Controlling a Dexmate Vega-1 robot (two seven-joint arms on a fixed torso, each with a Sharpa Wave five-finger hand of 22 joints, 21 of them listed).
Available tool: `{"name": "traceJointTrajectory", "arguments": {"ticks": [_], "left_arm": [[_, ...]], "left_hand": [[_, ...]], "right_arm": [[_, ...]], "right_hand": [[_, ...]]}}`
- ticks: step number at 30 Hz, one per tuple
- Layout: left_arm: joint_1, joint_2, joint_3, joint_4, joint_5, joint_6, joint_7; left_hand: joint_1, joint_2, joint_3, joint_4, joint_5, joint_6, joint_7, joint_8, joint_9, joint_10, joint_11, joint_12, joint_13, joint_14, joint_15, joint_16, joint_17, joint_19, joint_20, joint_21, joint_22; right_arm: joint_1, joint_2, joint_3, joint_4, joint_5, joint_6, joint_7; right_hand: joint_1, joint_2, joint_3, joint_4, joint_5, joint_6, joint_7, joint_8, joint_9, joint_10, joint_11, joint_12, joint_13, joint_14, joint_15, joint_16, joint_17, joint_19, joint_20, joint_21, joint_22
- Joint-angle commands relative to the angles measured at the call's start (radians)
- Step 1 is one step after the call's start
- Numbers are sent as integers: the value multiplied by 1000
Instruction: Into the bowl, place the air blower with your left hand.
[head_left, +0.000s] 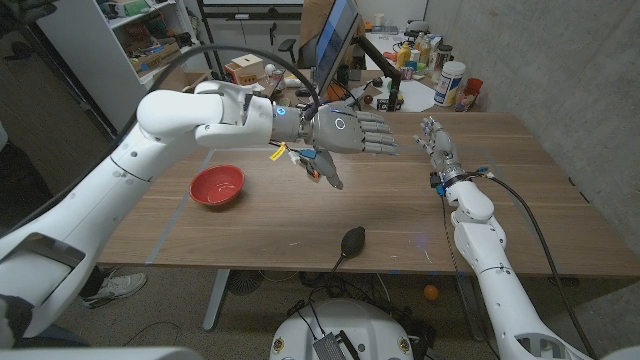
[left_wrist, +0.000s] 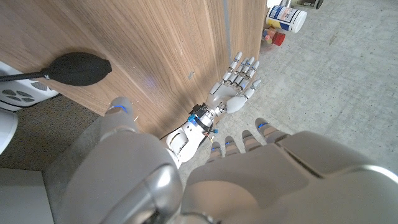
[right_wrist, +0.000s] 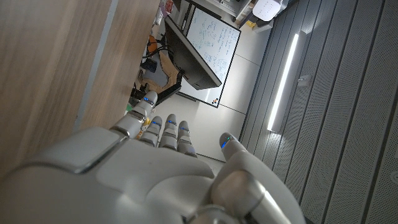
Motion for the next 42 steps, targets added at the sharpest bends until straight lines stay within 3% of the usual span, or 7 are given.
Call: {"name": "traceJointTrajectory", "arguments": {"ticks": [1,13,22,27,36,42], "left_arm": [[-16,-62,24,53,18,-111,41],[-36,-106,57,77,20,-144,-24],[-44,-116,80,102,29,-166,-76],[-48,-121,96,113,33,-184,-96],[-32,-120,104,87,157,-263,-37],[-31,-117,112,101,150,-272,-40]], "left_hand": [[-8,2,-18,0,14,-475,5,7,4,-276,9,5,5,-147,11,1,3,-9,1,7,2],[-16,5,-46,5,31,-476,4,13,6,-286,10,11,7,-160,15,4,4,-17,8,11,3],[-15,9,-75,4,50,-436,0,32,8,-276,13,22,8,-134,7,16,3,11,2,25,3],[-6,12,-85,1,60,-434,1,33,8,-273,-1,25,8,-133,7,15,2,13,2,25,2],[12,16,-100,-5,74,-447,8,29,9,-279,8,26,8,-135,10,13,2,5,1,21,1],[26,21,-107,-8,84,-438,9,34,9,-279,13,28,8,-138,12,11,1,3,0,21,0]], "right_arm": [[16,-12,4,18,-2,-2,3],[19,-17,4,5,-12,-14,0],[22,-17,5,15,-14,-14,-3],[21,-16,7,23,-14,-9,-4],[26,-15,9,39,-13,0,-5],[34,-13,6,53,-14,6,-7]], "right_hand": [[-9,12,-1,2,7,8,-4,7,6,8,-2,7,5,6,-4,6,3,5,-17,6,5],[-8,13,0,1,7,9,-3,7,6,9,0,7,5,6,-4,5,3,5,-18,6,5],[-8,14,0,1,8,9,-4,7,6,9,-1,7,5,6,-3,5,3,5,-18,6,5],[-8,14,0,1,8,9,-4,7,6,9,-1,7,5,6,-5,5,3,5,-18,6,5],[-9,15,0,2,8,9,-4,7,6,9,-2,6,5,6,-5,5,3,5,-19,6,5],[-9,15,0,2,8,10,-5,7,6,10,-2,7,5,7,-5,5,3,6,-19,6,5]]}}
